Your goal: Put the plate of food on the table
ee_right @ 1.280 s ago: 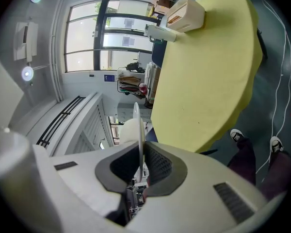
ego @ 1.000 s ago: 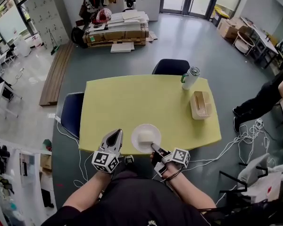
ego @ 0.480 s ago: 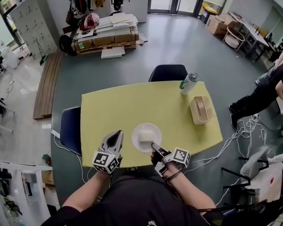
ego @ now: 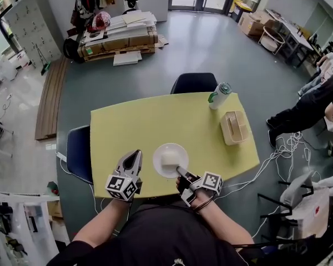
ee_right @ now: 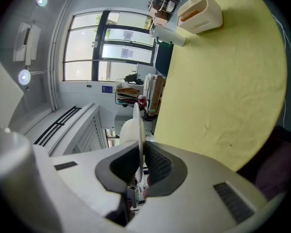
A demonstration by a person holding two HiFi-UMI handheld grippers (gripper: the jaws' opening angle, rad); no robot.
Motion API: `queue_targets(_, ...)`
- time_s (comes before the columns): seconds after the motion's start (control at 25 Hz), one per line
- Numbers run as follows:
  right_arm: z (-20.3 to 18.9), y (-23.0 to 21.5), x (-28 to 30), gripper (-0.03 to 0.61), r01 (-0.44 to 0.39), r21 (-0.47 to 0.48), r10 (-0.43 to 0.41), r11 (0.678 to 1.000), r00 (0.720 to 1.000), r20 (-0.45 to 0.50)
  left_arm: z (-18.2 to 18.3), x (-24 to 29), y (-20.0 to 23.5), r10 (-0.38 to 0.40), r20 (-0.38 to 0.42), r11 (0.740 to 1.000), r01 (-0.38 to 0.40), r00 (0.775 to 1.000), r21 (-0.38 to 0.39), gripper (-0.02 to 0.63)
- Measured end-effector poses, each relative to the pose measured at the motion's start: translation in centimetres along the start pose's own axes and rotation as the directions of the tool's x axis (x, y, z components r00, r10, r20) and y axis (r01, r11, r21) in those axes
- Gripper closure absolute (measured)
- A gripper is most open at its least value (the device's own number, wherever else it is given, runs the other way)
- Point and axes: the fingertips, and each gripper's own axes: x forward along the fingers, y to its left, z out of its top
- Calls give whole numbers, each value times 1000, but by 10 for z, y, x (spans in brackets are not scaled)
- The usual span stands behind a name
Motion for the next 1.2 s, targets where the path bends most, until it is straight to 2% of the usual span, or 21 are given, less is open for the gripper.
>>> queue_targets(0.28,17,7,20,548,-3,-46,0,999,997,-77,11,3,2,51,37,998,-52,998,26,606)
queue_targets(0.56,25,12,38,548,-5,-62,-3,998,993,-121,17,1,18,102,63,995,-102,993,-6,606)
queue_targets(1.2,36,-36,69,548,42,-45,-49,998,985,-163,-4,-3,42,168,41,985,-166,985,-43,606)
